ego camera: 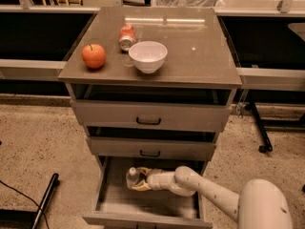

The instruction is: Place blue plastic bottle into bottom drawer

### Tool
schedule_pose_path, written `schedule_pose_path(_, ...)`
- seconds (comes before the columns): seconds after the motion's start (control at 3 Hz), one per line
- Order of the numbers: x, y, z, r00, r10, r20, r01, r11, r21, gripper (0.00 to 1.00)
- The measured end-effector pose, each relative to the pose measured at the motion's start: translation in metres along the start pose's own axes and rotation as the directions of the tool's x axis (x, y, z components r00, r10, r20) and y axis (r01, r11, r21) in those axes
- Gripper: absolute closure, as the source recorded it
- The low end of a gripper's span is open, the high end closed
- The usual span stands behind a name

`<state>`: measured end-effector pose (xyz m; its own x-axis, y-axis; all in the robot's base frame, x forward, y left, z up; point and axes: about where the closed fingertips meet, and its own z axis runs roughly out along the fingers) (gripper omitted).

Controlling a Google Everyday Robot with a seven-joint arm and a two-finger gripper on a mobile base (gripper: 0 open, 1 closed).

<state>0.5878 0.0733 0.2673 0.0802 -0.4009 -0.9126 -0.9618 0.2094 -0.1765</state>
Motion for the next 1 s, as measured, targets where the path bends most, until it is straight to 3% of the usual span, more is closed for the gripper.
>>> schedule_pose_path(0.33,0.015,0.006,0.024,0.998,-0.040,-0.051,0.038,0.9983,-0.044,1.00)
schedule_pose_path(0.67,0.028,0.014,0.034,0.998,-0.016,-0.068,0.010,0.9961,-0.087,0.81)
schedule_pose_path(1.0,0.044,0.024,0.037,0.994,0.052,-0.097,-0.065,0.9894,-0.130,0.57)
